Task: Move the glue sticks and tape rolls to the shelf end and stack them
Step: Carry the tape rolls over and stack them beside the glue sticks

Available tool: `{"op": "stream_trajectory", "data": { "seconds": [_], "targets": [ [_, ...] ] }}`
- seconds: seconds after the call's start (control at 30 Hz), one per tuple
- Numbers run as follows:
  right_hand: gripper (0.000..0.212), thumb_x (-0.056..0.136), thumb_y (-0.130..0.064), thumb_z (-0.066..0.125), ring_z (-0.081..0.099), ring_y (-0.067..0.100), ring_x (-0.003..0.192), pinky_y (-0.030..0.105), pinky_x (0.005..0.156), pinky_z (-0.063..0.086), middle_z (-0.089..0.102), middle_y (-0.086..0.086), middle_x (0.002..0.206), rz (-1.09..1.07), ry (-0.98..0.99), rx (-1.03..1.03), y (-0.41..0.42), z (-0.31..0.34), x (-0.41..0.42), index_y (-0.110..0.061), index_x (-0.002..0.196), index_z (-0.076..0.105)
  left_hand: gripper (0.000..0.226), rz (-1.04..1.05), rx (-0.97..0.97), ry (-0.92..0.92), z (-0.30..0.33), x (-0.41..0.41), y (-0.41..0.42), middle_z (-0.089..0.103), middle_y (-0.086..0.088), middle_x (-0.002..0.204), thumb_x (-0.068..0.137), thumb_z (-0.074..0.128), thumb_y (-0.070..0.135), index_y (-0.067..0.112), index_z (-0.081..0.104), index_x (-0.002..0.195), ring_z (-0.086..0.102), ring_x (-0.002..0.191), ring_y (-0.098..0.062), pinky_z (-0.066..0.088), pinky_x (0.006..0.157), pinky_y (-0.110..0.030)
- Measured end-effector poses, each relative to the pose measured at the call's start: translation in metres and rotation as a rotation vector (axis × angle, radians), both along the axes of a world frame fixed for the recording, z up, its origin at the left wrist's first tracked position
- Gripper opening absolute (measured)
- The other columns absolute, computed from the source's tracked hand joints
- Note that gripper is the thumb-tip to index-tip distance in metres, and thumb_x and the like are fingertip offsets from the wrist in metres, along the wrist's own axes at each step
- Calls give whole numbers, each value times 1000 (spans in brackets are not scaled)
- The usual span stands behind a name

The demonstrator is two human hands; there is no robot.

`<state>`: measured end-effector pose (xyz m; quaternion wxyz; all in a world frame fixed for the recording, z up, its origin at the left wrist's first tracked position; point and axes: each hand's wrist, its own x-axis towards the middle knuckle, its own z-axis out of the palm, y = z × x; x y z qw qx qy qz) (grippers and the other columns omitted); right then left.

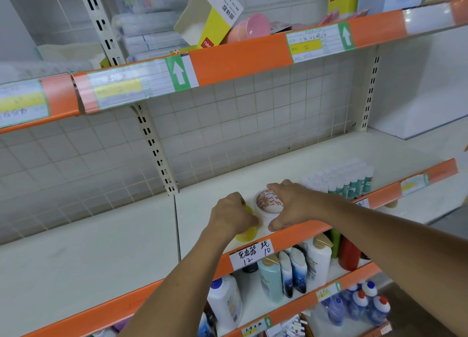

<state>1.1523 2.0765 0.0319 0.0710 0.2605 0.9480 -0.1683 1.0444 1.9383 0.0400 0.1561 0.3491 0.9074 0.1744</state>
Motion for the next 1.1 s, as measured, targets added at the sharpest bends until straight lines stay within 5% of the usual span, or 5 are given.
{"op": "stream_trajectory", "data": {
  "seconds": [0.33,0.63,0.77,1.1],
  "targets": [
    [118,70,-55,79,23,24,143,47,110,38,20,4,156,12,9,15,-2,13,6,-25,158,5,94,-8,6,-85,10,-6,-5,42,-4,150,75,68,69,19,36,147,48,130,-25,46,101,-38],
    [91,81,-75,56,14,17,150,42,117,25,16,-4,164,60,124,-61,-22,46,-14,-35,156,22,63,78,43,102,27,-41,-53,58,-13,131,100,28,59,10,55,129,52,122,-30,39,95,-36],
    [78,89,-74,44,19,17,150,42,119,22,23,-2,163,174,130,-12,-49,48,-40,-29,152,35,63,128,-102,258,17,-57,-94,58,-11,131,101,26,59,11,53,131,54,119,-28,42,92,-37],
    [77,94,-70,36,30,25,145,42,115,30,32,6,158,513,39,185,-150,45,-119,-21,153,34,61,255,-274,408,7,-91,-198,56,-11,129,99,31,59,13,51,133,54,117,-30,47,93,-40]
  ]
}}
